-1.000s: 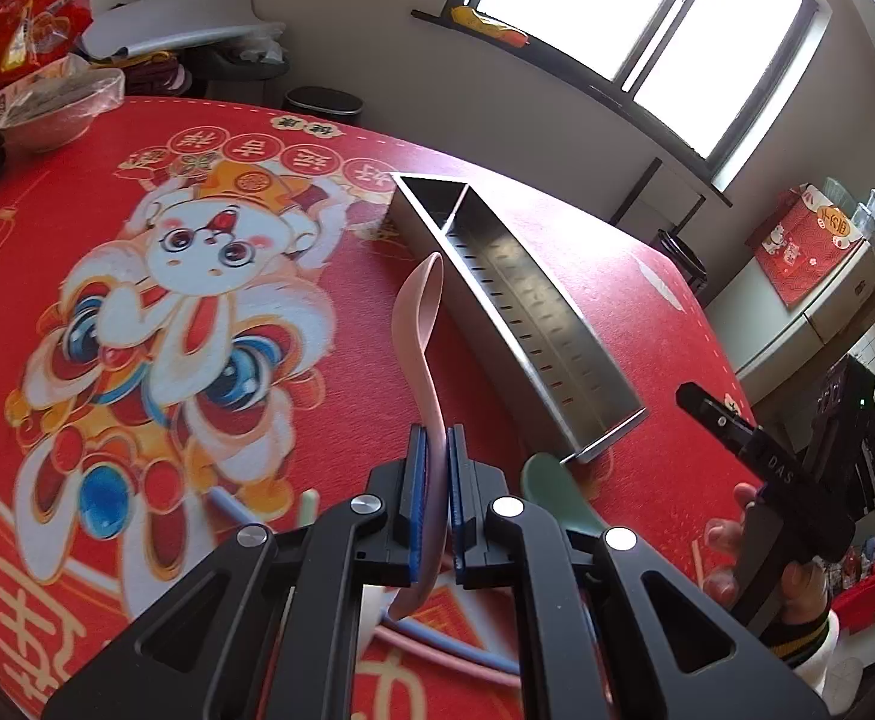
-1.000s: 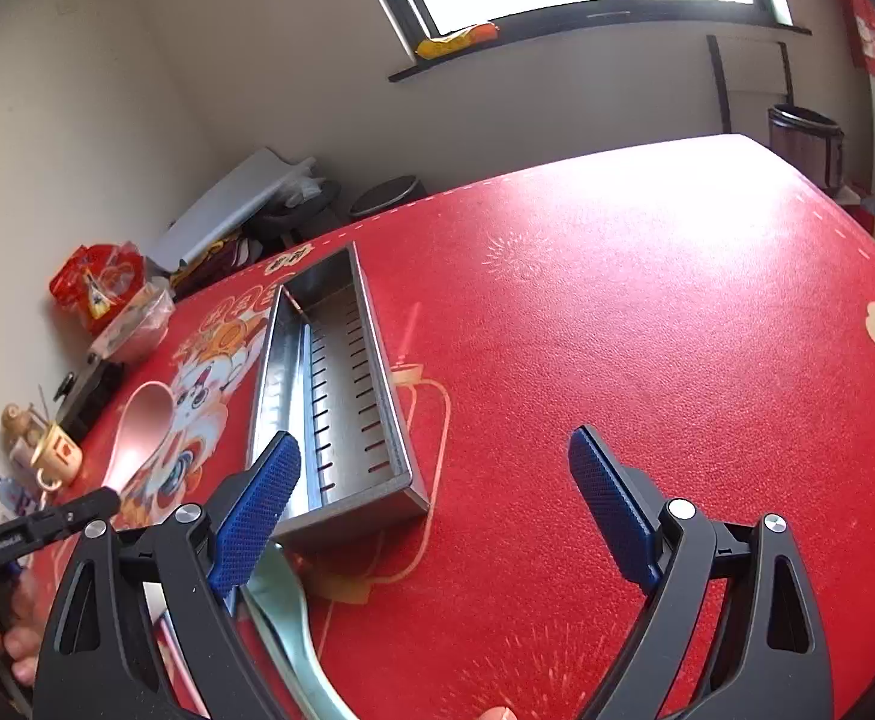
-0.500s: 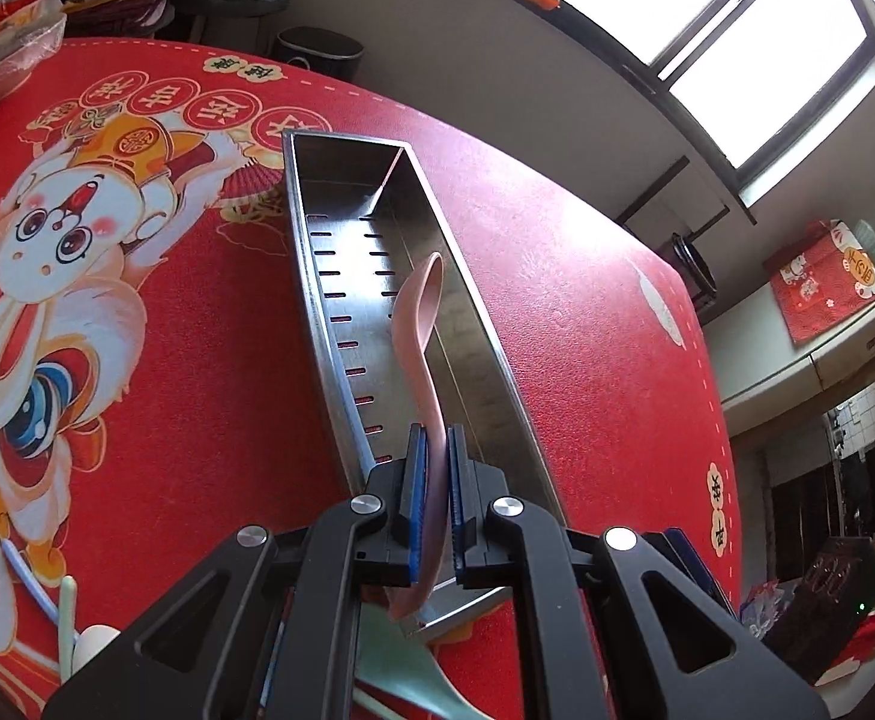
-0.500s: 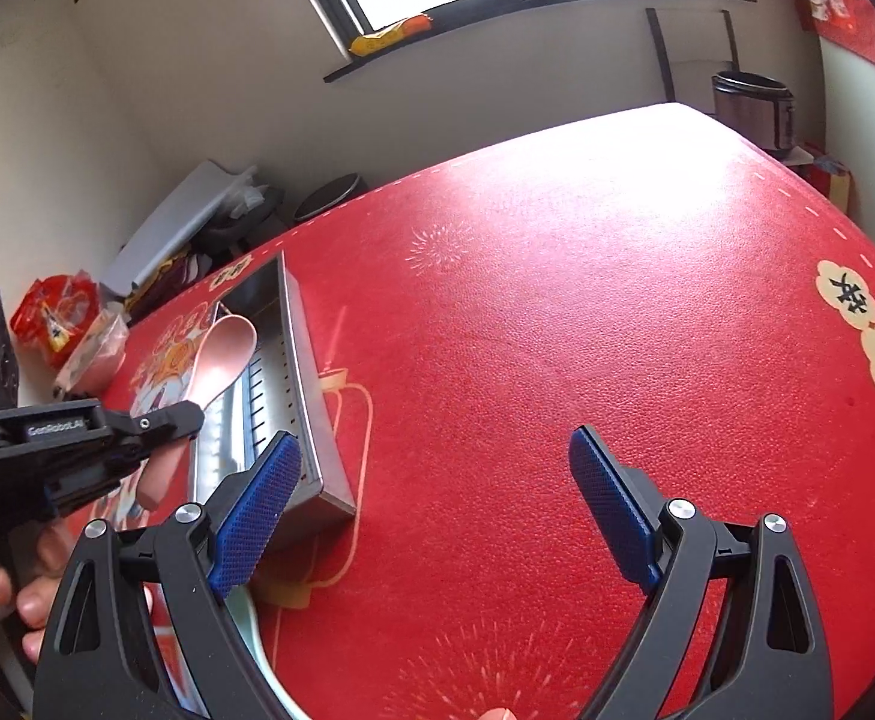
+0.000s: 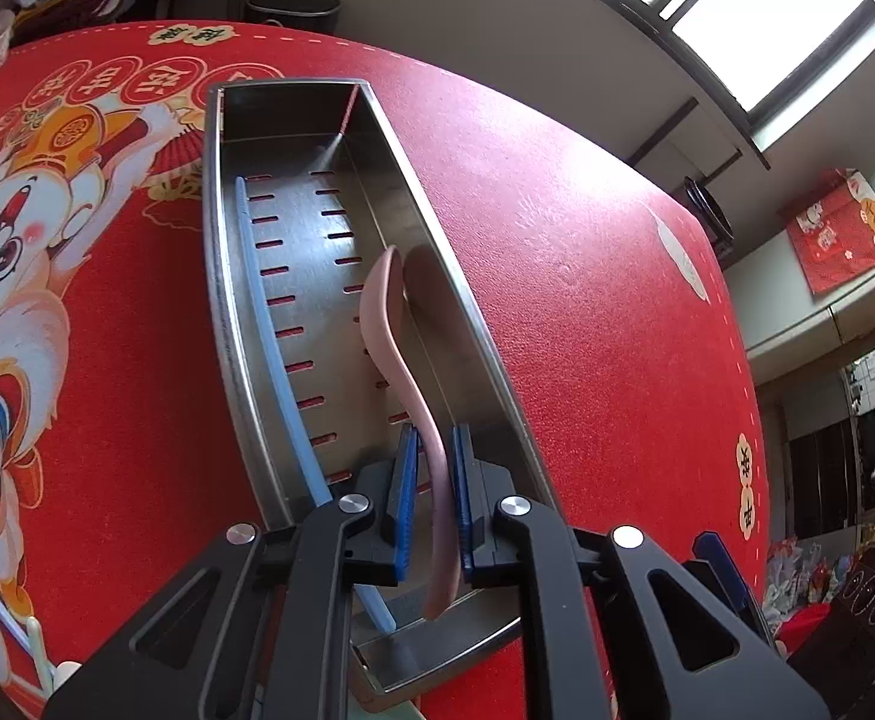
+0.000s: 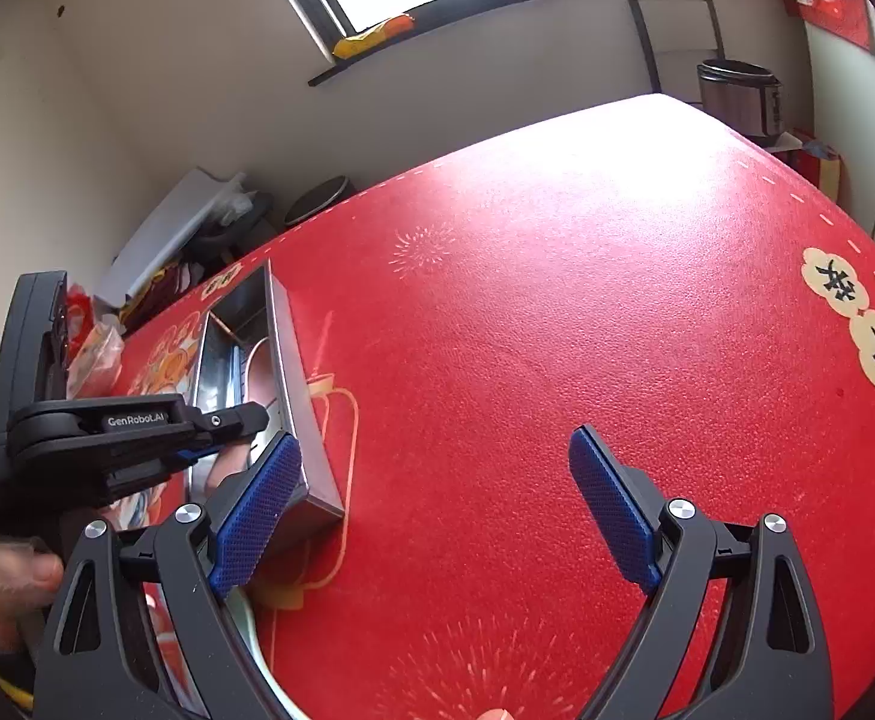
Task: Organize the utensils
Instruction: 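Lower the pink spoon with the left tool into the steel tray and open, then move the left tool to the pale green chopstick and close on it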
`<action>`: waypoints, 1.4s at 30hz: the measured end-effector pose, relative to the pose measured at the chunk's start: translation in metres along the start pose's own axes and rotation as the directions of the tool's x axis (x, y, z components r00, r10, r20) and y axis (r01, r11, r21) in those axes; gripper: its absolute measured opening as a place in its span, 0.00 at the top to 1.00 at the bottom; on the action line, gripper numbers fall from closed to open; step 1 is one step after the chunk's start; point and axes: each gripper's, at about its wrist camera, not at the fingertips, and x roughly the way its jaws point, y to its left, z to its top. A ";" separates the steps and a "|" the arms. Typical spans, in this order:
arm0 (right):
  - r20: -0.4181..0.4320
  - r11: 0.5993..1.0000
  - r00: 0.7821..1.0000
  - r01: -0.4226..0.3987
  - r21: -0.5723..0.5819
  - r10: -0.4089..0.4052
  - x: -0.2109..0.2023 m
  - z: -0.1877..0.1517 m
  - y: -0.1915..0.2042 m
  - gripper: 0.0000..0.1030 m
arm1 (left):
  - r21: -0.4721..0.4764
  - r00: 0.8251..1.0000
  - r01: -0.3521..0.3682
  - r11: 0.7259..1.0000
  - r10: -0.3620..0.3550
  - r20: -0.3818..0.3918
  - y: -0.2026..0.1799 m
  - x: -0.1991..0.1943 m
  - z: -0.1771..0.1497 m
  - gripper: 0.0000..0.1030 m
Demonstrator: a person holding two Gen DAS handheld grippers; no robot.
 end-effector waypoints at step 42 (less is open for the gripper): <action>0.034 0.946 0.986 -0.145 -0.291 0.162 -0.035 -0.071 0.104 0.15 | 0.349 0.929 -0.262 0.900 0.137 0.345 0.142 -0.167 -0.151 0.06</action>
